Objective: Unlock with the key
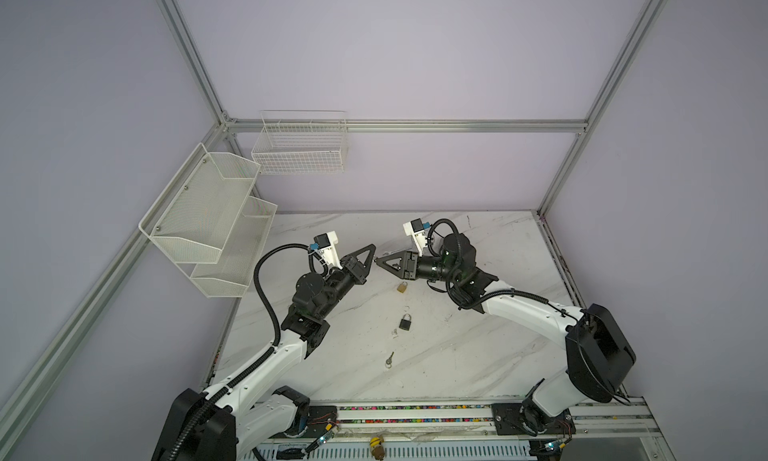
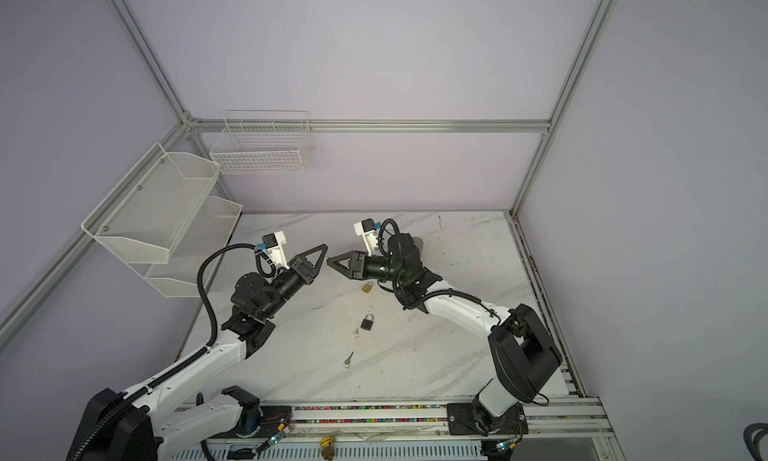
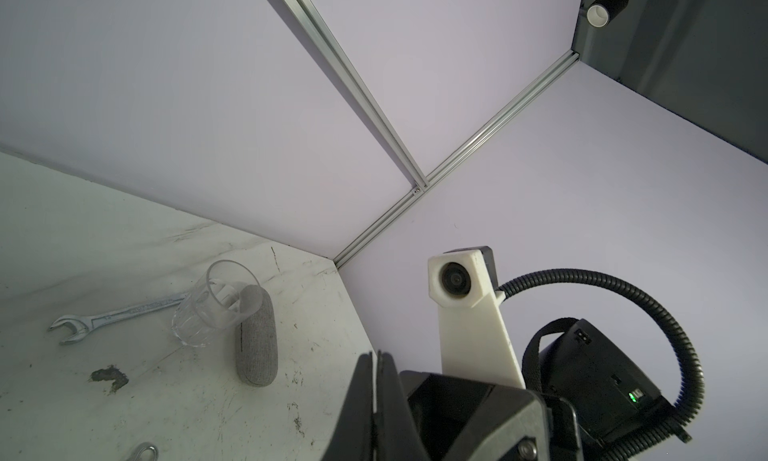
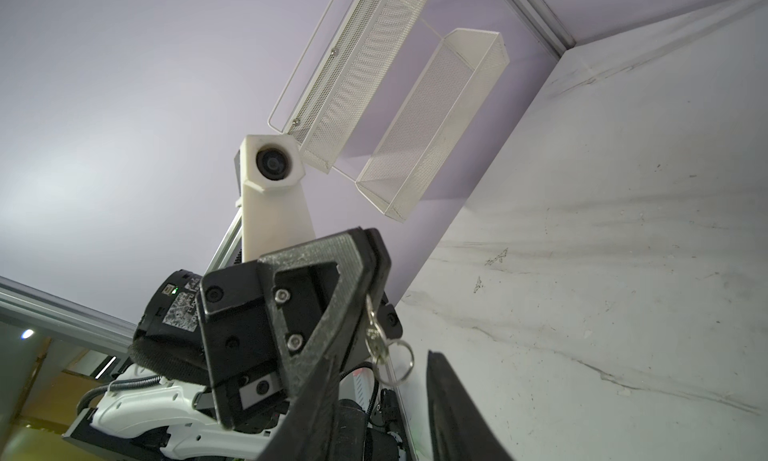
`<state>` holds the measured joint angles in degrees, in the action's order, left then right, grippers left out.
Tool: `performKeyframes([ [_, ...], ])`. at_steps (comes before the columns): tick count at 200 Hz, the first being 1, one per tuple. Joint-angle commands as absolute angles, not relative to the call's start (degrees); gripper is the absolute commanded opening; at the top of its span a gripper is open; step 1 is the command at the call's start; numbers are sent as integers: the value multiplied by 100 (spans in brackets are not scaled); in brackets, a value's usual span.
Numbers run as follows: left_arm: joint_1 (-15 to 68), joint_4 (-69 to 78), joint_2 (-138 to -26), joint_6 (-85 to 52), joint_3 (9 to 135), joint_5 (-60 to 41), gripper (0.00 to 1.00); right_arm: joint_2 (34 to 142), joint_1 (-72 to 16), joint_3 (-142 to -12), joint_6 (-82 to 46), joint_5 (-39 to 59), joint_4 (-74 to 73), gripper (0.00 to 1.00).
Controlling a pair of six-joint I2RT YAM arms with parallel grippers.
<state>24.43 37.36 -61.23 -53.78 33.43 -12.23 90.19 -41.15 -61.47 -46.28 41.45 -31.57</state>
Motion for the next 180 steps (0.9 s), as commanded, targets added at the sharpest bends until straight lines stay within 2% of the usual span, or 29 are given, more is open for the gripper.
performKeyframes([
  [1,2420,4182,-6141,-5229,3533,-1360,0,9078,-4117,-6116,-4858,4314,-3712,36],
  [64,2418,4263,-6201,-5247,3550,-1363,0,9184,-4114,-6064,-4946,4392,-3960,26],
  [155,2421,4324,-6341,-5300,3665,-1497,0,9325,-4112,-6100,-4985,4403,-4129,26],
  [180,2420,4323,-6315,-5291,3664,-1484,0,9332,-4113,-6052,-4960,4386,-4090,21],
])
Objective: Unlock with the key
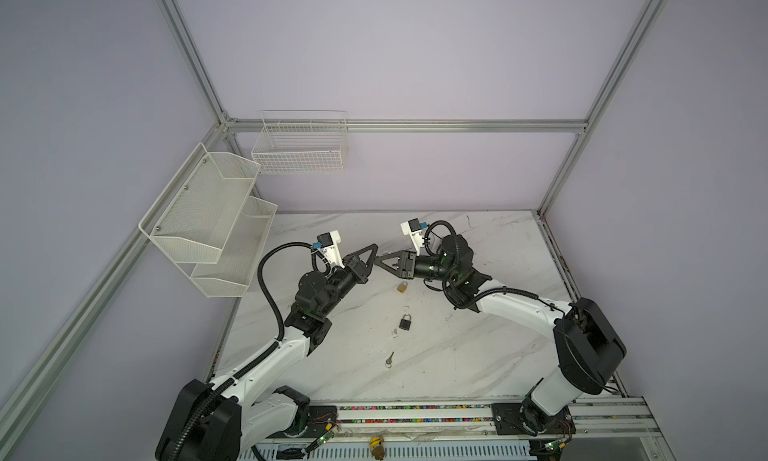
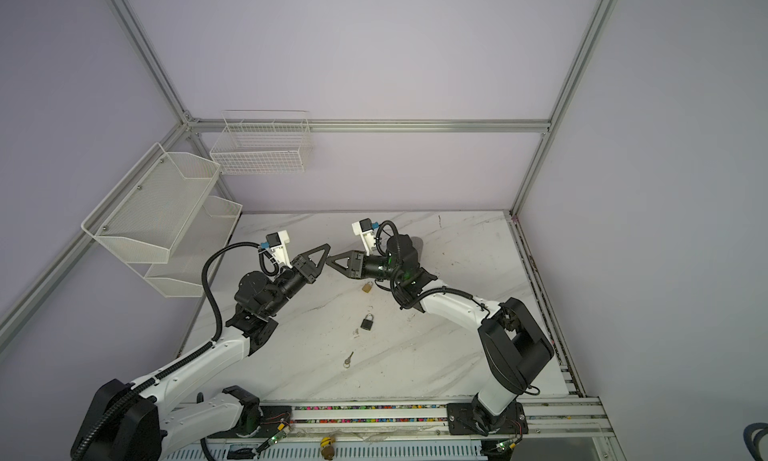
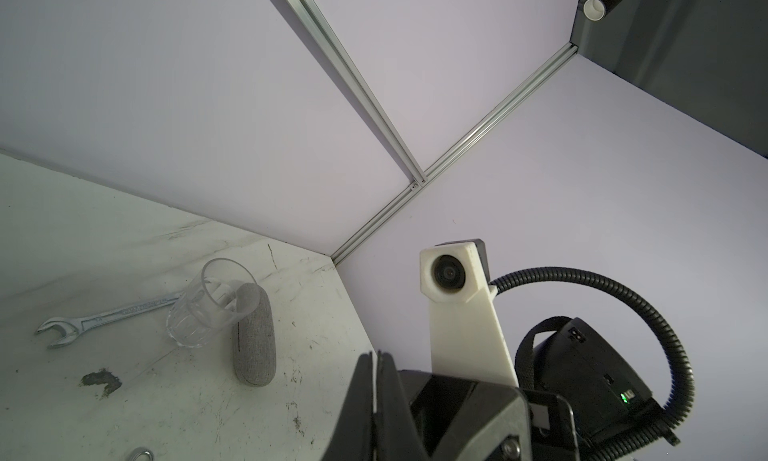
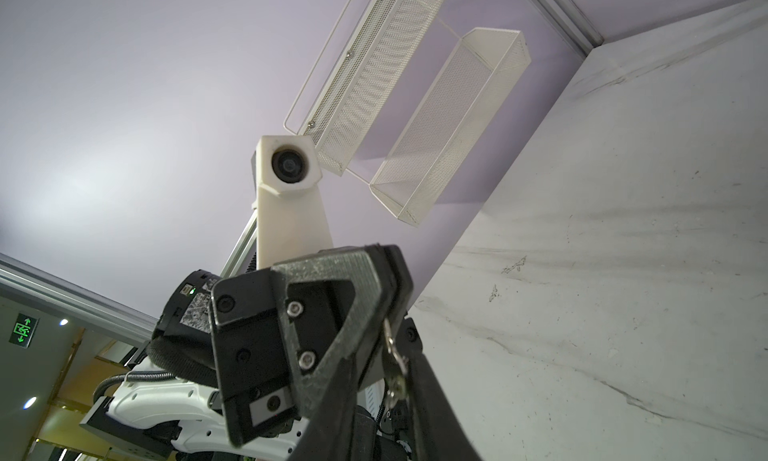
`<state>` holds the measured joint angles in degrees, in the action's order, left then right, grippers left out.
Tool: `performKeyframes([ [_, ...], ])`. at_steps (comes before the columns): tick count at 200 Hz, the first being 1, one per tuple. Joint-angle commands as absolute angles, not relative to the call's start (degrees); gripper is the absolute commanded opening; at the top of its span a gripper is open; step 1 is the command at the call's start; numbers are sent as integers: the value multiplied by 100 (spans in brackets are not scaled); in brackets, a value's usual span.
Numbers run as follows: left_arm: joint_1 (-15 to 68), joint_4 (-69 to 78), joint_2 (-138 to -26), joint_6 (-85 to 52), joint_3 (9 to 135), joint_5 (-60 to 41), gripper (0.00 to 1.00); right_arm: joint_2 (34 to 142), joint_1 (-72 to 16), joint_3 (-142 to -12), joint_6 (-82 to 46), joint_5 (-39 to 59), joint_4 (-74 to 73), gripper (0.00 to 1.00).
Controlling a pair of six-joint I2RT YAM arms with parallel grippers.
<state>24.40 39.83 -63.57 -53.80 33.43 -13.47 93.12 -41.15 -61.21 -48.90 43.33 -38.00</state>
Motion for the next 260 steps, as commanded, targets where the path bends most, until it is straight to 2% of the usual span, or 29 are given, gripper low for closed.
performKeyframes([
  [1,2418,4324,-6317,-5291,3669,-1480,0,9333,-4113,-6054,-4958,4381,-4084,21],
  [99,2421,4304,-6194,-5256,3560,-1308,0,9238,-4113,-6063,-4801,4184,-3836,0],
  [138,2423,4314,-6187,-5254,3599,-1380,0,9168,-4113,-6094,-4620,4070,-3616,0],
  [144,2424,4305,-6179,-5254,3610,-1386,3,9162,-4113,-6107,-4609,4062,-3573,0],
  [156,2417,4291,-6149,-5240,3628,-1394,17,9134,-4106,-6130,-4548,4028,-3436,0],
  [184,2416,3956,-5963,-5095,3731,-1322,39,8988,-4062,-6145,-4159,3917,-2855,0],
  [237,2413,2682,-5586,-4641,3917,-984,55,8547,-3687,-5758,-3749,3783,-2095,0],
  [260,2418,1813,-5602,-4407,4170,-918,58,8398,-3559,-5671,-3482,3607,-1562,0],
])
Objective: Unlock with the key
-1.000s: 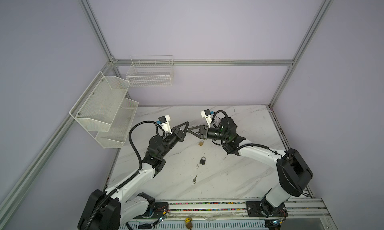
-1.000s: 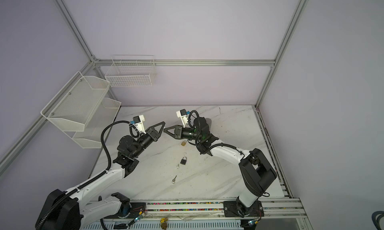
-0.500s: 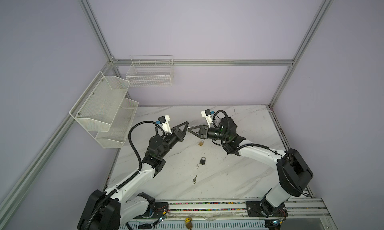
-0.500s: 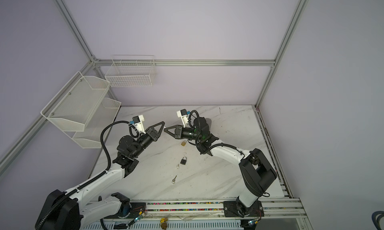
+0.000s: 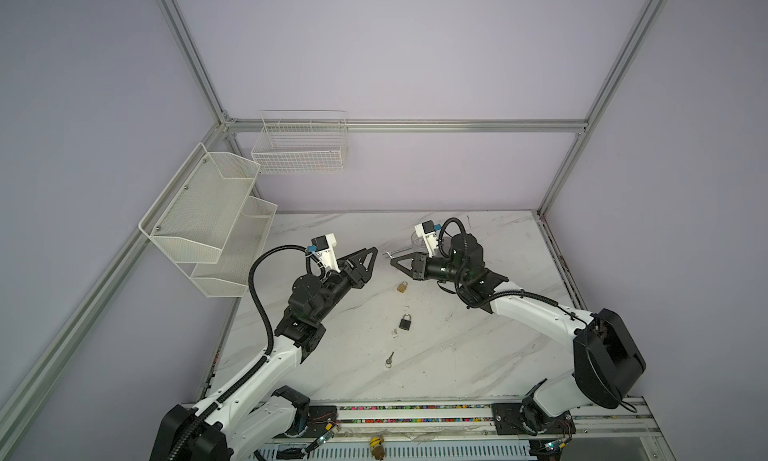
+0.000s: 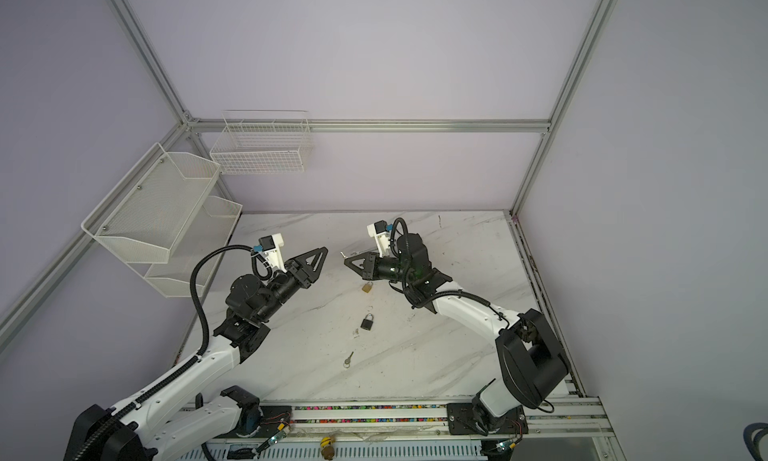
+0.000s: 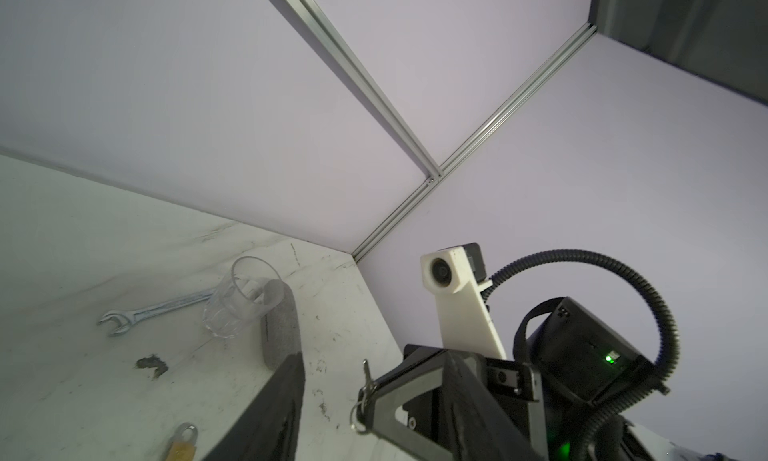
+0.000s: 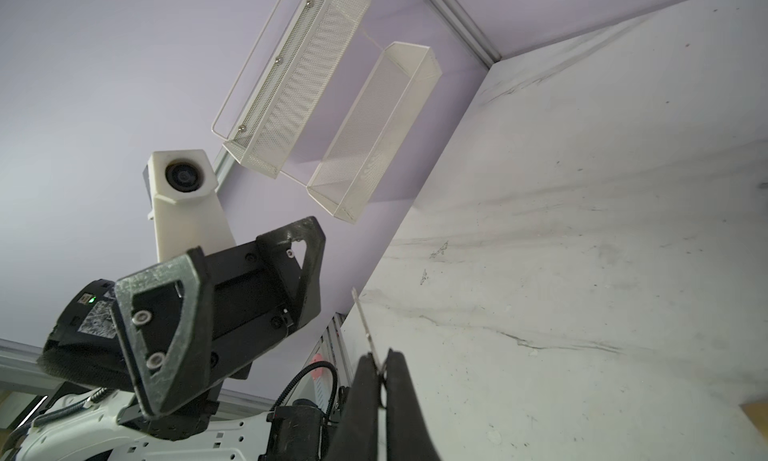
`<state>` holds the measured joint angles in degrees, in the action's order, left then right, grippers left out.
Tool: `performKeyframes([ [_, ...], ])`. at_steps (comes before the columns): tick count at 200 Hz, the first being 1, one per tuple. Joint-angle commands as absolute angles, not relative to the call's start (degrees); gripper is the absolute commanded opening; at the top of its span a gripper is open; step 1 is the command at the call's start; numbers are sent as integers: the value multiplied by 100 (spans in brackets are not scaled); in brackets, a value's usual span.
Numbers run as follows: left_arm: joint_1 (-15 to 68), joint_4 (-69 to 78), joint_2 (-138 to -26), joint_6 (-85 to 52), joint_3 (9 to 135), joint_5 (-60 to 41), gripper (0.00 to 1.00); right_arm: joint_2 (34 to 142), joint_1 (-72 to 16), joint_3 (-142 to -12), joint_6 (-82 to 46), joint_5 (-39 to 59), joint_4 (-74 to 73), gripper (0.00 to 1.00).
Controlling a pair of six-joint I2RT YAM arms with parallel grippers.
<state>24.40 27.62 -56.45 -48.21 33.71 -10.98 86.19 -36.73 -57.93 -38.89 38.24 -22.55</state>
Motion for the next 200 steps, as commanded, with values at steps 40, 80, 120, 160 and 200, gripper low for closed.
performKeyframes([
  [40,2449,422,-6043,-4094,4719,-929,63,8258,-3417,-5463,-3138,3255,-774,0],
  [80,2629,-432,-6905,-3786,5290,-1012,68,7901,-3083,-4898,-3201,2953,-606,0],
  [120,3031,-1388,-7957,-3155,6096,-532,70,7664,-2656,-4499,-3295,2863,-507,0],
  [160,3393,-1918,-9024,-2644,6788,-87,71,7725,-2393,-4357,-3261,2975,-562,0],
  [200,3550,-2188,-9876,-2385,7335,297,71,7840,-2229,-4359,-3165,3095,-676,0],
])
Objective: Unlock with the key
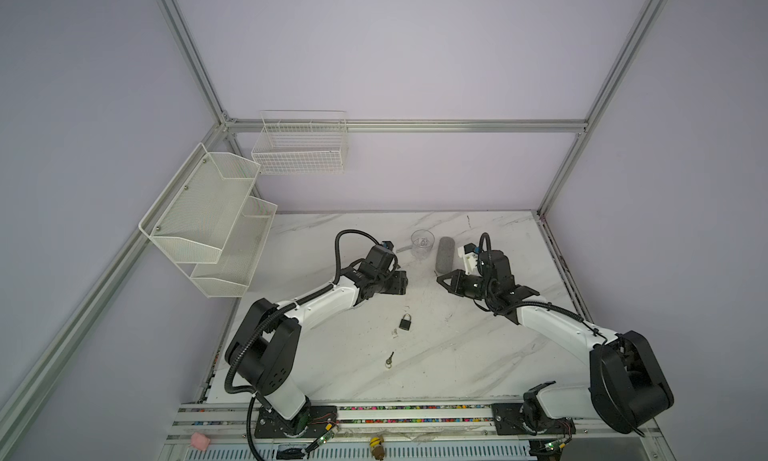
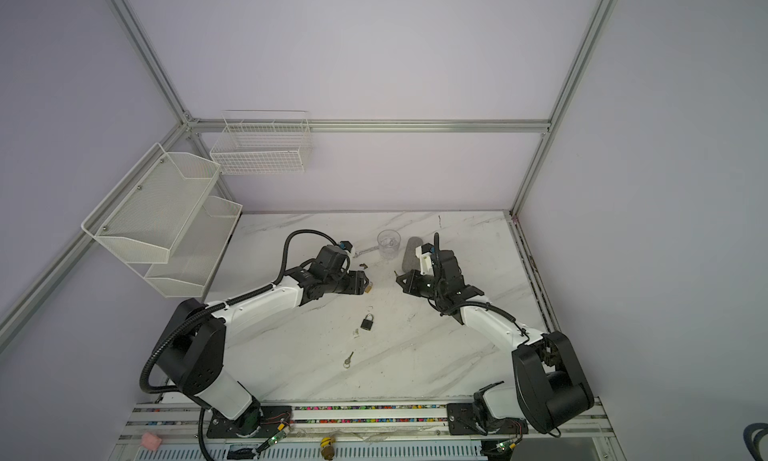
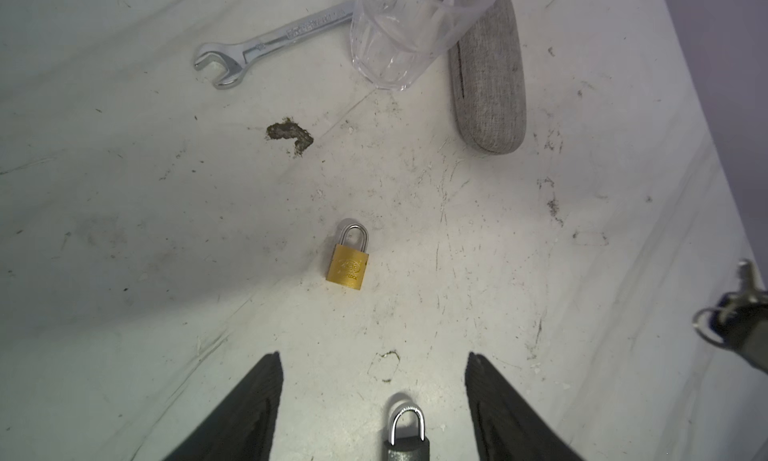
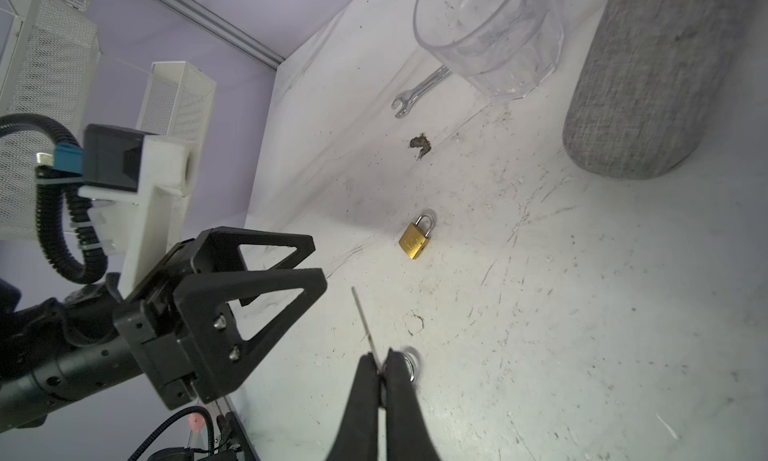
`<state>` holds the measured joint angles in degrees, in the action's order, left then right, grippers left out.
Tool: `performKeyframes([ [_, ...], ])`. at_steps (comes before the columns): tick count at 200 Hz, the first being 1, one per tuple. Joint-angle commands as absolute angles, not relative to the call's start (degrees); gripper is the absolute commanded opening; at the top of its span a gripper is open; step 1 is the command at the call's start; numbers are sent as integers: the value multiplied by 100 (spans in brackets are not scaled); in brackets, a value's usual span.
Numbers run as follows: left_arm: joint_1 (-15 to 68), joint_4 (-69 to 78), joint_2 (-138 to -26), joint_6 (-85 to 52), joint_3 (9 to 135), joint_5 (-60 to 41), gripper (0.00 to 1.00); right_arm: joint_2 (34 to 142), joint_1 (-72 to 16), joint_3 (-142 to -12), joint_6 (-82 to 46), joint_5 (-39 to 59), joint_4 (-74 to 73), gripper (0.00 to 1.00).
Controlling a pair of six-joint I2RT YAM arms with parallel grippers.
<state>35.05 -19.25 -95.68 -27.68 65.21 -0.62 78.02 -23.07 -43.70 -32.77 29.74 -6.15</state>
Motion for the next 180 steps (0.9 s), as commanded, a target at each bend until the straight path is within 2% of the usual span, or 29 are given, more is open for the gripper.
performKeyframes([
  [1,3550,-2188,-9895,-2379,7346,298,71,7840,-2231,-4359,-3165,3094,-676,0],
  [113,3695,-2400,-11346,-2293,8335,630,70,7840,-2197,-4307,-3118,3104,-757,0],
  [180,3822,-2553,-11823,-2294,8647,886,63,7840,-2196,-4330,-3079,3154,-783,0],
])
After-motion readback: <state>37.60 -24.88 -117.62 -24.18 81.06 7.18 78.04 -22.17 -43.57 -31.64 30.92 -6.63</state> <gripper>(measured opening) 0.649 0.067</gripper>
